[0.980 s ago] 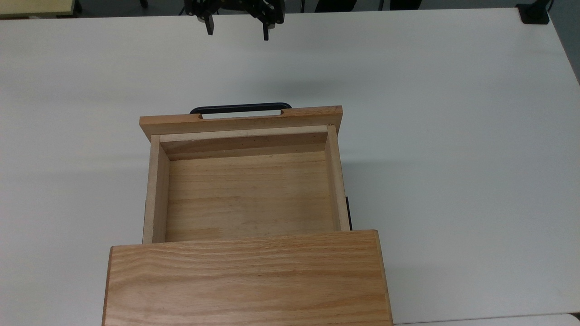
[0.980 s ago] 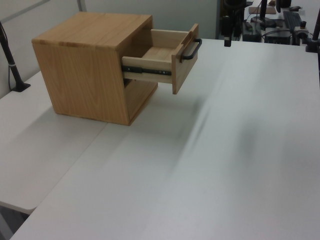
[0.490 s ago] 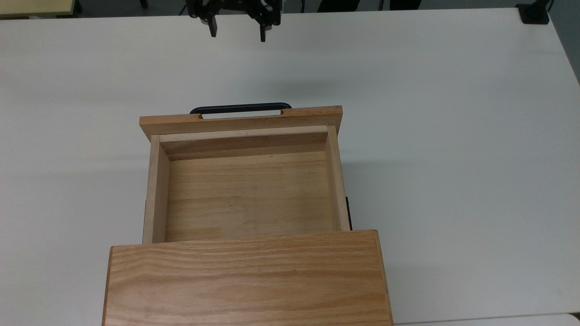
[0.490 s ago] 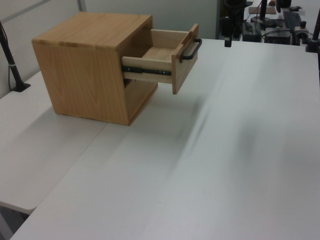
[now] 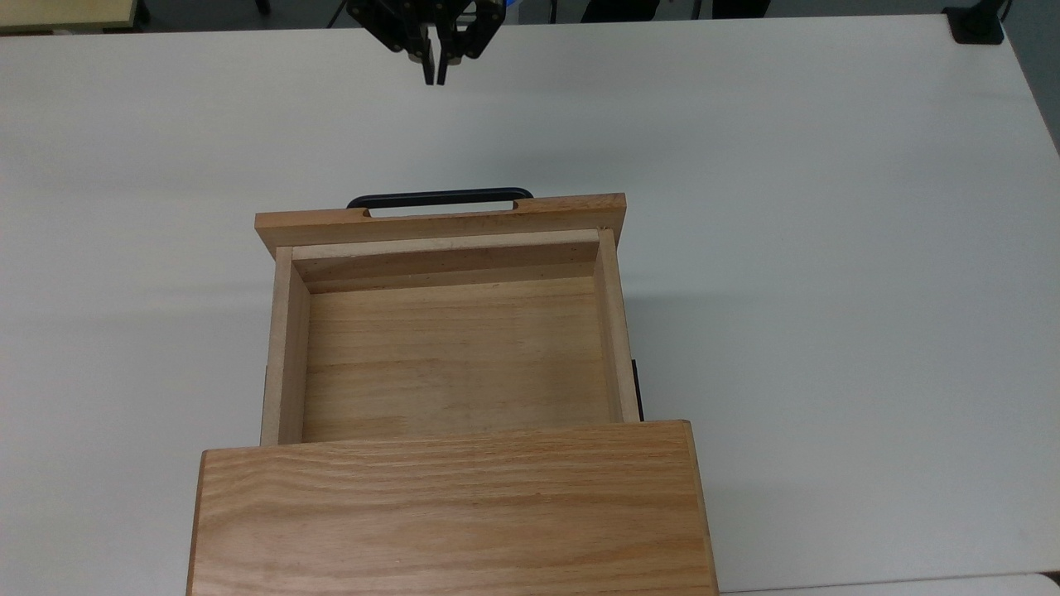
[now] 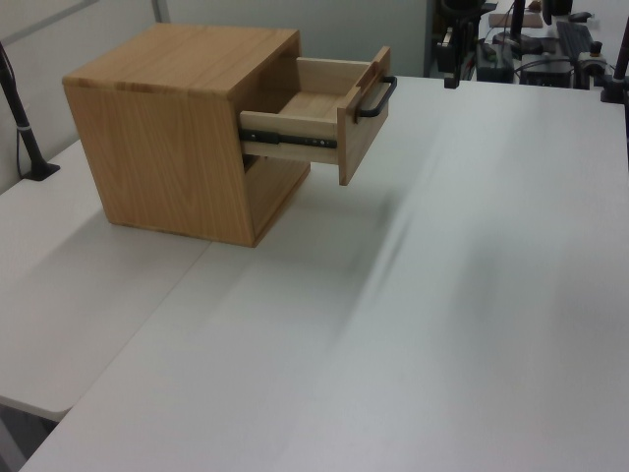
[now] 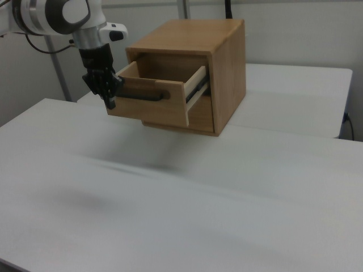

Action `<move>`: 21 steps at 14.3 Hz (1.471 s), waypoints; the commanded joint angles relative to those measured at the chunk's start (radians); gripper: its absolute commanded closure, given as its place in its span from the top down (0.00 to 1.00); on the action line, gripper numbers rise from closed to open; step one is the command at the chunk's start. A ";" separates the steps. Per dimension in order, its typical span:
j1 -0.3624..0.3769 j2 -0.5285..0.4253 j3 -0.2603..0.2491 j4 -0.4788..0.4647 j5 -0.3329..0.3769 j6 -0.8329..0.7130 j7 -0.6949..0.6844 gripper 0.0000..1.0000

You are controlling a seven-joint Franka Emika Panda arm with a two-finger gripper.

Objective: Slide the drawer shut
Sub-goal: 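Lower the gripper to the drawer's front panel beside the black handle, then push the drawer front with the gripper into the cabinet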

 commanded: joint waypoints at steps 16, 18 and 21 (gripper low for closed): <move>0.000 0.277 -0.003 0.140 0.010 0.331 -0.121 0.00; 0.000 0.325 -0.003 0.181 0.012 0.412 -0.108 0.00; 0.001 0.363 -0.003 0.204 0.010 0.553 -0.070 0.00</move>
